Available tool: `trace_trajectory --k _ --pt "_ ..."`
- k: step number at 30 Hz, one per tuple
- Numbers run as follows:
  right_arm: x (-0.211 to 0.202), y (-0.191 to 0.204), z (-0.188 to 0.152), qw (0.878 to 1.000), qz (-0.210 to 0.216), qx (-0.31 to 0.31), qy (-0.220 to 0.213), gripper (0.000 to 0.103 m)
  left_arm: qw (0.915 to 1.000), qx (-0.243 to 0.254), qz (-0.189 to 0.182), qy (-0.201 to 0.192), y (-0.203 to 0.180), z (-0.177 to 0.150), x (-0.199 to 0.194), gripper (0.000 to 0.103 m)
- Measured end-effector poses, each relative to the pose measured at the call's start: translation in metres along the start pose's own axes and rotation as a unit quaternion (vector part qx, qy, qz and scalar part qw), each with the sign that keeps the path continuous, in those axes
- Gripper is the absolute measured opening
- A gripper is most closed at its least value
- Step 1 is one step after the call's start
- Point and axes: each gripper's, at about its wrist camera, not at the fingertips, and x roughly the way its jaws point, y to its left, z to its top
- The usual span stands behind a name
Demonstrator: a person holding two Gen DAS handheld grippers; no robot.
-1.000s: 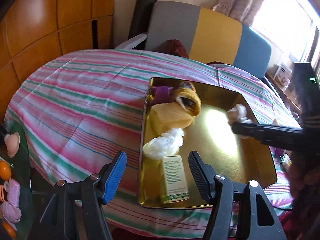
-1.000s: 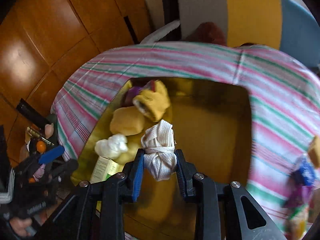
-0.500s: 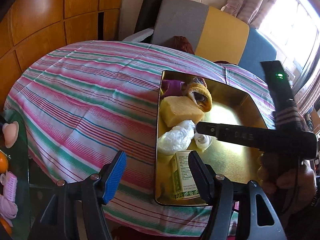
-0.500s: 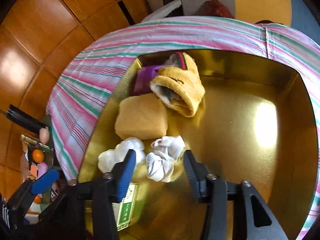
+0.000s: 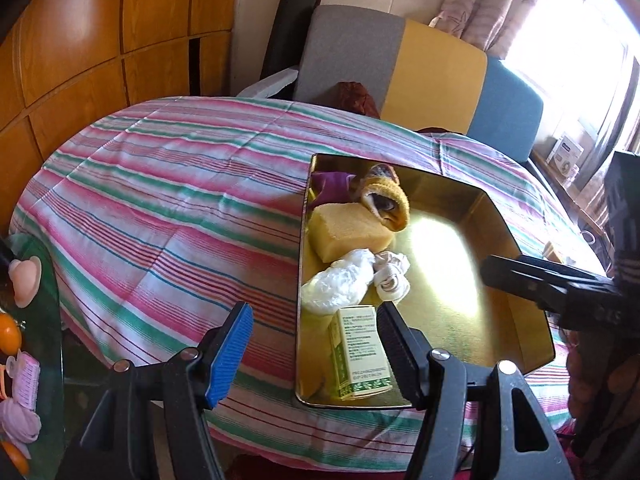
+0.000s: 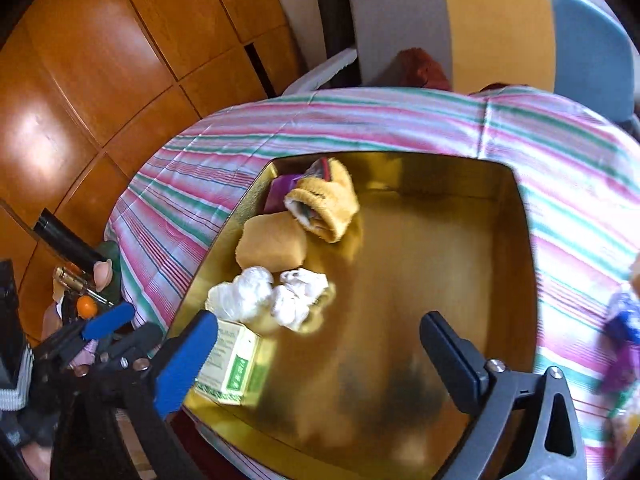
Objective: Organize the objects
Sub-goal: 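Move the left tool back to the pile and grasp the WEIDAN snack bag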
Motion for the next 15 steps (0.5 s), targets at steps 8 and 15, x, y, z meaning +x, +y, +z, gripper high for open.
trace_trajectory --k 8,15 --pt "-0.048 -0.048 -0.015 0.999 -0.038 0.005 -0.020 0.103 0.9994 0.033 -0.013 0.002 -0.023 -0.001 -0.004 0.065" --pt "-0.096 -0.121 -0.032 0.992 -0.107 0.052 -0.039 0.103 0.9976 0.061 -0.035 0.002 -0.051 0.000 -0.006 0.065"
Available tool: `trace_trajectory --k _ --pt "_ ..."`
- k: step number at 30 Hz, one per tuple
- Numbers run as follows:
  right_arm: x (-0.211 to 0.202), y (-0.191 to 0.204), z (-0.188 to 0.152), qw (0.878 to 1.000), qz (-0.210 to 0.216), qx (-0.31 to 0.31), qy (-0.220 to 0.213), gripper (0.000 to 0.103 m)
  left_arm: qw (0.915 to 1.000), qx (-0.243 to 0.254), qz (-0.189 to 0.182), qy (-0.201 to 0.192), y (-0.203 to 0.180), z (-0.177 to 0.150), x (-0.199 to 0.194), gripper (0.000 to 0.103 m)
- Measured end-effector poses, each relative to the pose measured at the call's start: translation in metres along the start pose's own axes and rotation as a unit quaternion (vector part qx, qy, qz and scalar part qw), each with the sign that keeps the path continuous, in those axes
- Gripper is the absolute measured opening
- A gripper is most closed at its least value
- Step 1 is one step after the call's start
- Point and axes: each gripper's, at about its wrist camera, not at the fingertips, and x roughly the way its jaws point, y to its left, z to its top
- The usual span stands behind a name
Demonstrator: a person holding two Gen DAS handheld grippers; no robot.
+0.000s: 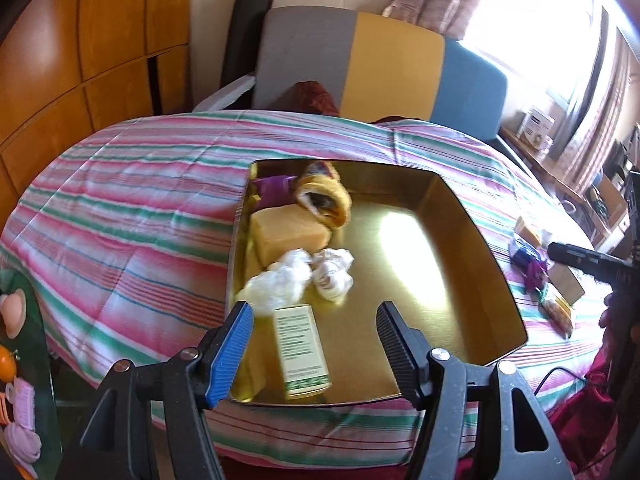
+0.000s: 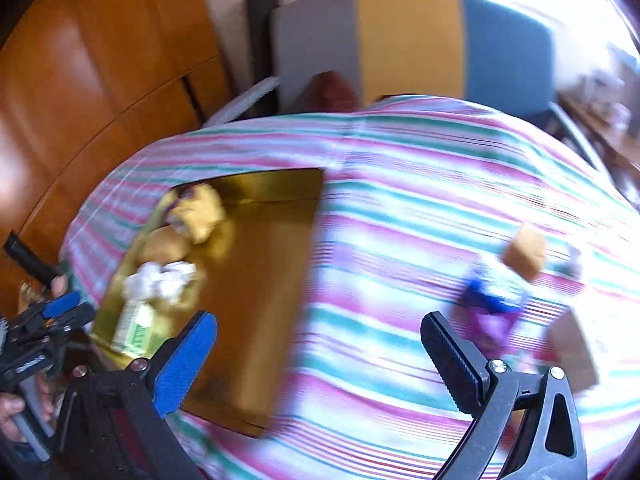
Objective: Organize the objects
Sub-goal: 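Move the left tool back to the pile and grasp the WEIDAN snack bag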
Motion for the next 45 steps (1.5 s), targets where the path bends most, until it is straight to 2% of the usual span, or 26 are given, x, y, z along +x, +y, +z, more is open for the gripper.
trace_trajectory --k 5,8,12,15,18,21,22,25,26,28,30,35,37,40,45 --pt "-0.027 -0.072 -0.004 0.996 -0.061 0.055 -0.019 0.103 0.9990 0.033 -0.030 0.008 -0.030 0.009 0.004 0.065" --pt "-0.041 -0.119 -0.010 0.989 -0.101 0.102 -0.037 0.103 0.9971 0.061 -0.043 0.013 -0.054 0.017 0.007 0.064" --pt "-0.054 -0.178 -0.029 0.968 -0.140 0.192 -0.075 0.103 0.9912 0.098 -0.086 0.023 -0.095 0.029 0.011 0.064" --pt "-0.064 -0.209 -0.043 0.948 -0.133 0.270 -0.102 0.103 0.9851 0.125 -0.114 0.032 -0.131 0.036 0.017 0.065" --pt "-0.080 -0.225 -0.051 0.929 -0.130 0.314 -0.144 0.103 0.9756 0.147 -0.153 0.056 -0.171 0.041 0.030 0.064" --pt "-0.084 -0.234 -0.054 0.921 -0.114 0.338 -0.156 0.103 0.9641 0.173 -0.182 0.087 -0.212 0.040 0.047 0.063" --pt "-0.085 -0.236 -0.054 0.919 -0.109 0.344 -0.158 0.103 0.9602 0.178 -0.192 0.098 -0.223 0.038 0.053 0.060" --pt "-0.084 -0.237 -0.056 0.916 -0.096 0.355 -0.160 0.103 0.9452 0.192 -0.218 0.149 -0.264 0.028 0.079 0.056" --pt "-0.084 -0.238 -0.057 0.915 -0.091 0.358 -0.159 0.103 0.9413 0.190 -0.224 0.166 -0.272 0.025 0.087 0.053" --pt "-0.084 -0.238 -0.060 0.916 -0.083 0.361 -0.156 0.103 0.9268 0.167 -0.254 0.220 -0.291 0.018 0.109 0.052" --pt "-0.083 -0.239 -0.061 0.916 -0.077 0.363 -0.155 0.103 0.9174 0.145 -0.269 0.255 -0.303 0.011 0.125 0.052" --pt "-0.082 -0.239 -0.062 0.916 -0.063 0.364 -0.158 0.103 0.9049 0.083 -0.276 0.313 -0.333 0.004 0.162 0.054" --pt "-0.081 -0.239 -0.061 0.917 -0.057 0.363 -0.157 0.103 0.9033 0.067 -0.271 0.326 -0.343 0.004 0.171 0.057" --pt "-0.080 -0.240 -0.061 0.915 -0.050 0.368 -0.157 0.103 0.9140 0.070 -0.243 0.317 -0.359 0.004 0.178 0.059" --pt "-0.082 -0.244 -0.064 0.909 -0.043 0.378 -0.167 0.103 0.9249 0.123 -0.195 0.302 -0.392 0.002 0.189 0.060"
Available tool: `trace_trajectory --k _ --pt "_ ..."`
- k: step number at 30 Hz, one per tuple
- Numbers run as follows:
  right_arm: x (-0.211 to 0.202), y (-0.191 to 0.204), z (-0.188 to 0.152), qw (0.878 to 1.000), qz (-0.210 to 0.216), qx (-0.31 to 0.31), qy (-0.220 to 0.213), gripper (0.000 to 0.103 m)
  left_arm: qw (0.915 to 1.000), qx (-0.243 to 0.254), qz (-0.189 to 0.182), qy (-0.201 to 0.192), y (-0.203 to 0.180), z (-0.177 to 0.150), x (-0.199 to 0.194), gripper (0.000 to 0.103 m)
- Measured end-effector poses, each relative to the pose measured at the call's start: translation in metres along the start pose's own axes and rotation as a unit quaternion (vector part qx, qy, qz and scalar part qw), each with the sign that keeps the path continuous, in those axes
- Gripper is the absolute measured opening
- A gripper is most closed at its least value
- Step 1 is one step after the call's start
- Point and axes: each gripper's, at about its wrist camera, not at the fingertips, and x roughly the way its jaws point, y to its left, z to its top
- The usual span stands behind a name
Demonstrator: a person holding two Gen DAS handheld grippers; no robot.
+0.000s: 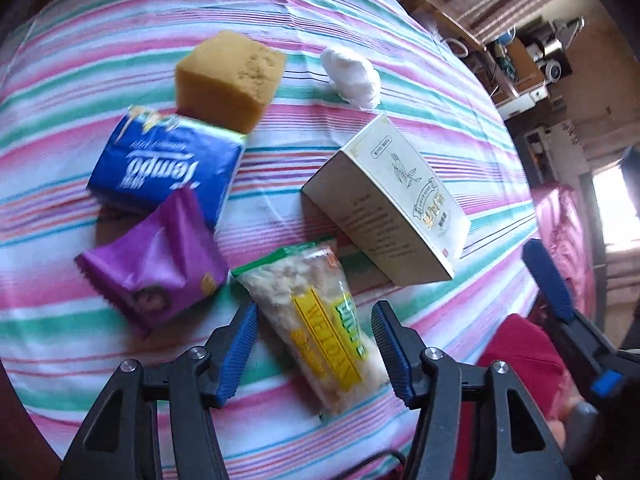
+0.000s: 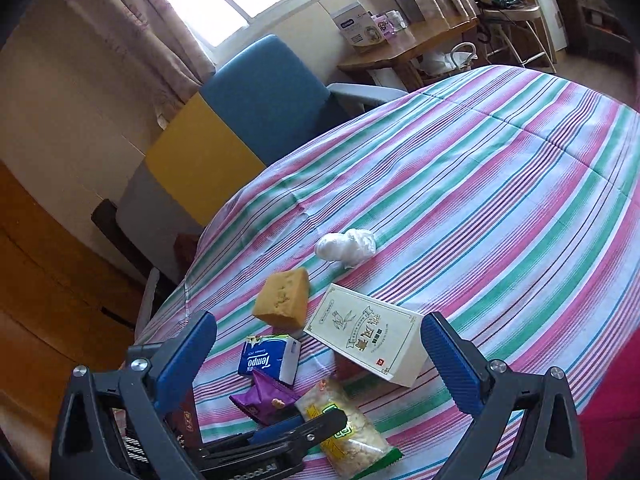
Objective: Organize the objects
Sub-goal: 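Move the left tool back to the pile and grasp the WEIDAN snack bag, then lift the WEIDAN snack bag with the left tool while the right tool grasps the white printed box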
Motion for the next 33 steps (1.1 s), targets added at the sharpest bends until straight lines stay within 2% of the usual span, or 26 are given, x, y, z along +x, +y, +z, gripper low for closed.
trace_trajectory --k 2,5,10,12,14,19,24,29,33 --pt "0.000 -0.003 0.001 1.000 0.000 0.008 0.000 0.103 0.9990 0.031 0.030 -0.009 -0.012 0.001 0.006 0.060" --pt "0.000 -0.007 0.002 1.000 -0.001 0.017 0.000 0.103 0.9957 0.073 0.055 -0.020 -0.021 -0.006 0.010 0.059" --pt "0.004 -0.006 0.002 1.000 -0.010 0.015 0.010 0.103 0.9801 0.173 0.091 -0.035 -0.036 -0.024 0.017 0.061" --pt "0.004 -0.006 0.002 1.000 -0.017 0.010 0.010 0.103 0.9805 0.172 0.084 -0.045 -0.032 -0.027 0.015 0.058" --pt "0.005 -0.009 0.002 1.000 -0.023 0.014 0.012 0.103 0.9803 0.171 0.085 -0.051 -0.025 -0.032 0.010 0.045" --pt "0.008 -0.017 0.002 0.999 -0.037 0.032 0.020 0.103 0.9796 0.180 0.072 -0.053 0.000 -0.056 -0.009 0.041" --pt "0.017 -0.012 -0.002 0.998 -0.049 0.017 0.042 0.103 0.9788 0.181 0.058 -0.077 0.030 -0.090 -0.028 0.041" --pt "0.028 0.003 -0.010 0.995 -0.061 -0.027 0.073 0.103 0.9792 0.172 0.040 -0.099 0.055 -0.118 -0.044 0.041" --pt "0.043 0.028 -0.018 0.984 -0.095 -0.108 0.104 0.097 0.9799 0.169 0.025 -0.102 0.066 -0.125 -0.050 0.041"
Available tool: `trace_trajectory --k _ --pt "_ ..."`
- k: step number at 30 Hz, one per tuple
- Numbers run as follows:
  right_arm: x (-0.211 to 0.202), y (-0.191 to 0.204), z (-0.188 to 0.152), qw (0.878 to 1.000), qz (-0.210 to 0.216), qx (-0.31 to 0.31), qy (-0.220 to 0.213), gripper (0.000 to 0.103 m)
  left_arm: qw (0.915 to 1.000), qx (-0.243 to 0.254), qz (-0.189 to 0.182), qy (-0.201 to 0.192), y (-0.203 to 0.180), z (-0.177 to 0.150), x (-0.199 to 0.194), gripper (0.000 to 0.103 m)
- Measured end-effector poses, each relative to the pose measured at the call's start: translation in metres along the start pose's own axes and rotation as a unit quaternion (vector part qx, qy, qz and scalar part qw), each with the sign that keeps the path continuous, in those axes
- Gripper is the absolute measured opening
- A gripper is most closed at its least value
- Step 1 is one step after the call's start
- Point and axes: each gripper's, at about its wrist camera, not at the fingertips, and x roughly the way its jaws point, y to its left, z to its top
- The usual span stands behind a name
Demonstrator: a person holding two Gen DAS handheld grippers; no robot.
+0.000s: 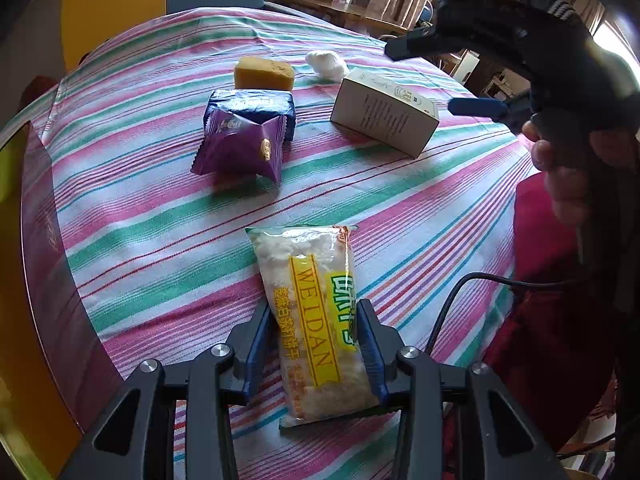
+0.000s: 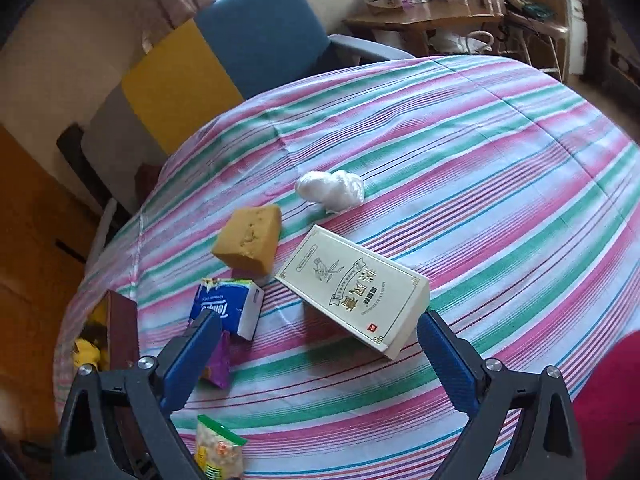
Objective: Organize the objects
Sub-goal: 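Lift the WEIDAN snack bag with the left tool while the right tool grasps the white printed box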
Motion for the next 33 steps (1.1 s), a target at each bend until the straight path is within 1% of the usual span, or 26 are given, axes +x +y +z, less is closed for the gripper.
trace_trajectory --k 2,3,6,10,12,14,15,16,18,20,22,25,30,33 --pt "0.005 0.015 0.003 0.998 -0.022 -0.057 0.015 0.096 1.0000 0.001 0.000 0.000 -0.003 0.004 0.005 0.041" --pt "0.009 0.023 0.005 0.995 -0.039 -0.092 0.022 0.096 1.0000 0.000 0.000 -0.002 -0.003 0.003 0.005 0.041" --pt "0.023 0.038 0.011 0.980 -0.086 -0.174 0.045 0.095 1.0000 -0.001 -0.001 -0.008 -0.002 -0.001 0.003 0.041" --pt "0.050 0.035 0.024 0.966 -0.116 -0.212 0.089 0.095 0.9999 -0.005 -0.006 -0.012 -0.001 -0.001 0.004 0.041" --pt "0.065 0.032 0.028 0.962 -0.130 -0.217 0.106 0.095 0.9998 -0.008 -0.009 -0.015 0.001 -0.002 0.003 0.041" --pt "0.079 0.029 0.028 0.959 -0.139 -0.215 0.119 0.095 0.9997 -0.010 -0.011 -0.018 0.002 -0.002 0.003 0.041" --pt "0.083 0.026 0.027 0.960 -0.140 -0.209 0.121 0.093 0.9997 -0.010 -0.011 -0.018 0.002 -0.002 0.003 0.041" --pt "0.084 0.025 0.024 0.962 -0.144 -0.203 0.115 0.075 0.9997 -0.010 -0.011 -0.019 0.002 -0.002 0.003 0.041" --pt "0.084 0.026 0.016 0.965 -0.133 -0.194 0.112 0.051 0.9997 -0.010 -0.011 -0.021 0.001 -0.003 0.003 0.041" --pt "0.081 0.032 0.008 0.966 -0.121 -0.203 0.107 0.051 0.9996 -0.012 -0.011 -0.022 0.001 -0.003 0.003 0.041" --pt "0.081 0.035 0.003 0.967 -0.100 -0.206 0.109 0.051 0.9995 -0.015 -0.012 -0.024 0.001 -0.003 0.003 0.041" --pt "0.090 0.024 0.001 0.970 -0.087 -0.182 0.133 0.053 0.9994 -0.017 -0.012 -0.027 0.001 -0.003 0.003 0.041" --pt "0.089 0.018 0.002 0.973 -0.078 -0.171 0.132 0.053 0.9994 -0.016 -0.007 -0.031 -0.001 -0.004 0.004 0.040" --pt "0.089 0.014 0.003 0.976 -0.067 -0.163 0.130 0.056 0.9994 -0.013 0.000 -0.032 -0.002 -0.006 -0.001 0.039"
